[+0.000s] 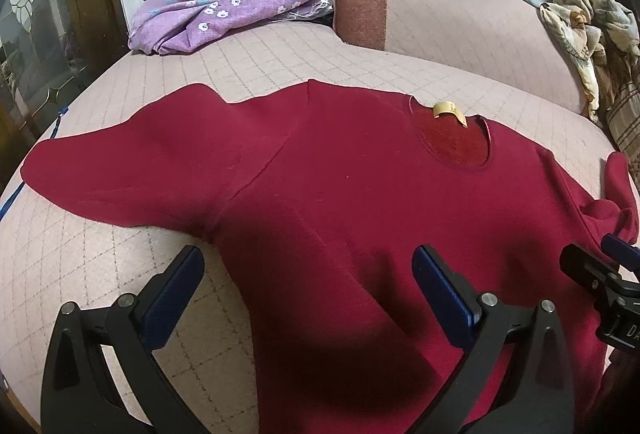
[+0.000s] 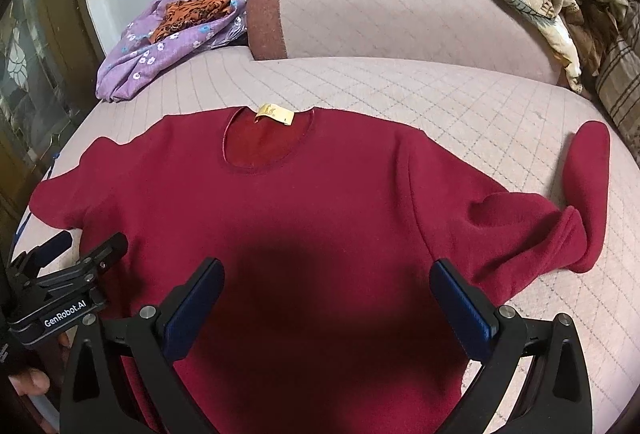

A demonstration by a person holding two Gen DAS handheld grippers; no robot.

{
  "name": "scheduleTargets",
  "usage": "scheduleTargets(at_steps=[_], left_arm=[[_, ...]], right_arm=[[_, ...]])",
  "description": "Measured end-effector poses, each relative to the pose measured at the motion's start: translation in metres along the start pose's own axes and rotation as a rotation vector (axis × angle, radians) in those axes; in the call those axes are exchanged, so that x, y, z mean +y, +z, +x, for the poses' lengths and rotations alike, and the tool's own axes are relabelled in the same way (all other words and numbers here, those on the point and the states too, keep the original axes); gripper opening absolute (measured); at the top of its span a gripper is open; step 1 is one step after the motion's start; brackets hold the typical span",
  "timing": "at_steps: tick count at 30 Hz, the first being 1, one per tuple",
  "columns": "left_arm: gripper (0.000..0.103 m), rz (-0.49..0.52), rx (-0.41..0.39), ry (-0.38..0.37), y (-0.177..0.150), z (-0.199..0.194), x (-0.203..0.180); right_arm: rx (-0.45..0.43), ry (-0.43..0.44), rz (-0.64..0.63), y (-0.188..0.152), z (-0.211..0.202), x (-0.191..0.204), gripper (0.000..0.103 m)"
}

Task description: Fold small clothes

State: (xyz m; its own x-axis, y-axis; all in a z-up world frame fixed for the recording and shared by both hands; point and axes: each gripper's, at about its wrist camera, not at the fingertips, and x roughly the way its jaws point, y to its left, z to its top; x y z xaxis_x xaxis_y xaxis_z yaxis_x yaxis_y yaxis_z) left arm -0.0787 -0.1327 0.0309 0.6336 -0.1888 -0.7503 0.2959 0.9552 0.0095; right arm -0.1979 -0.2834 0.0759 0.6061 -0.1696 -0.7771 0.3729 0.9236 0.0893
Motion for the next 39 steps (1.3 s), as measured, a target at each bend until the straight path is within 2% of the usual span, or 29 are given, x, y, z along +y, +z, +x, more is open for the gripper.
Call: scheduleTargets(at_steps=[11, 24, 39], left_arm=[[0.103, 0.021, -0.006, 0.003, 0.0, 0.0, -0.003], [0.103, -0.008, -0.032, -0.021, 0.002, -0.003, 0.002], [0.103, -0.009, -0.022, -0.014, 0.002, -0.001, 0.003]], right_arm=[[0.011, -0.007, -0.006, 0.0, 0.006, -0.001, 0.103], [0.022, -0.007, -0.01, -0.001, 0.011, 0.0, 0.103], [0.036, -0.008, -0.005, 0.0, 0.016, -0.001, 0.103]])
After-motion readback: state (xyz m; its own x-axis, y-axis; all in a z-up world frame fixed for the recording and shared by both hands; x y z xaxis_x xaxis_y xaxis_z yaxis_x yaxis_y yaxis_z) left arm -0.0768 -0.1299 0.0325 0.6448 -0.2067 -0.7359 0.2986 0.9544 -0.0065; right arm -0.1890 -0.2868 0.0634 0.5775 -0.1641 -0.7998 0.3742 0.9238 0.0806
